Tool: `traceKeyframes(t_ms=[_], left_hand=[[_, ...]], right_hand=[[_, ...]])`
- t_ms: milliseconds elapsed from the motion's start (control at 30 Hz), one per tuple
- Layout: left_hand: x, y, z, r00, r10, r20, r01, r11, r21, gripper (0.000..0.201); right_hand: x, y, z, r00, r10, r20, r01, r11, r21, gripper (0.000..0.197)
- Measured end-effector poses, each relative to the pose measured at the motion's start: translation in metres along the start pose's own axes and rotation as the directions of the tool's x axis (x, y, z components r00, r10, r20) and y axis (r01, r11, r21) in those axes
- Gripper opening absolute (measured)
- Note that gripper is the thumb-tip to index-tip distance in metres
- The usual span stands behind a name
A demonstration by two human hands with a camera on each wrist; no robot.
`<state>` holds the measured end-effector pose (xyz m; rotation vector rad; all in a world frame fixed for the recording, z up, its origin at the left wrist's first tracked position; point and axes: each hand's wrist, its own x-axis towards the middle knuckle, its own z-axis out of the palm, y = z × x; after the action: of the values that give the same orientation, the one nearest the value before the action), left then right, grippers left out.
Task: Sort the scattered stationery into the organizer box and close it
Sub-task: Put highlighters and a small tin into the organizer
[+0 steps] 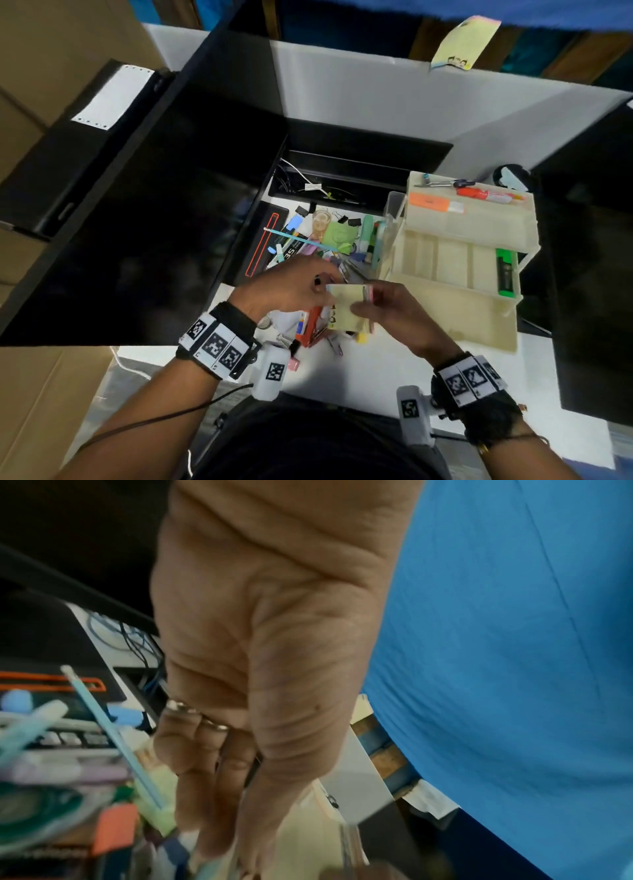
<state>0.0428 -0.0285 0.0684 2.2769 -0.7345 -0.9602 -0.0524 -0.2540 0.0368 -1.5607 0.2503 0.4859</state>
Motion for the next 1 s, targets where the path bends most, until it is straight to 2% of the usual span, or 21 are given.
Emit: traceKeyframes(t_ms=[67, 133, 233, 300, 367, 467, 533, 600, 733, 867, 1000], left_hand=[[0.011, 0.016, 0.009, 0.999, 0.028, -0.024, -0.029, 0.998, -0.049, 0.007], [0.020, 0.026, 0.020, 0.998, -0.003, -0.067, -0.007, 0.989, -0.147, 0.012], [0.029, 0.036, 0.040, 0.997, -0.074, 0.005, 0.071, 0.937, -0.341, 0.011], [0.034, 0.041, 0.050, 0.994, -0.105, 0.044, 0.114, 0.911, -0.396, 0.009], [0.040, 0.043, 0.057, 0.992, -0.102, 0.070, 0.120, 0.928, -0.352, 0.015], [0.043, 0.042, 0.058, 0.990, -0.119, 0.074, 0.124, 0.990, -0.069, 0.034], [0.042, 0.041, 0.055, 0.984, -0.172, 0.054, 0.169, 0.984, 0.060, 0.045], [0.040, 0.040, 0.051, 0.977, -0.206, 0.048, 0.197, 0.970, 0.145, 0.045], [0.037, 0.034, 0.046, 0.951, -0.294, 0.093, 0.275, 0.945, 0.177, 0.032], [0.031, 0.033, 0.049, 0.942, -0.333, 0.046, 0.318, 0.928, 0.194, 0.051], [0.030, 0.033, 0.053, 0.939, -0.340, 0.055, 0.326, 0.929, 0.177, 0.053]], right_hand=[[-0.010, 0.000, -0.010, 0.992, 0.004, -0.124, 0.012, 0.991, 0.133, 0.011], [-0.019, 0.008, -0.017, 0.984, 0.055, -0.171, -0.005, 0.960, 0.279, 0.021], [-0.027, 0.024, -0.023, 0.976, 0.158, -0.152, -0.075, 0.891, 0.447, 0.043], [-0.031, 0.031, -0.031, 0.960, 0.215, -0.180, -0.099, 0.860, 0.501, 0.037], [-0.033, 0.034, -0.042, 0.933, 0.273, -0.233, -0.127, 0.858, 0.498, 0.026], [-0.029, 0.046, -0.066, 0.874, 0.349, -0.339, -0.188, 0.885, 0.427, 0.017], [-0.021, 0.055, -0.082, 0.856, 0.349, -0.382, -0.229, 0.917, 0.326, 0.015], [-0.007, 0.063, -0.091, 0.845, 0.334, -0.417, -0.280, 0.942, 0.185, 0.013], [0.027, 0.076, -0.087, 0.835, 0.300, -0.462, -0.366, 0.929, -0.059, 0.012], [0.047, 0.093, -0.074, 0.803, 0.262, -0.535, -0.404, 0.899, -0.166, 0.013], [0.049, 0.094, -0.077, 0.752, 0.179, -0.635, -0.438, 0.855, -0.278, 0.016]])
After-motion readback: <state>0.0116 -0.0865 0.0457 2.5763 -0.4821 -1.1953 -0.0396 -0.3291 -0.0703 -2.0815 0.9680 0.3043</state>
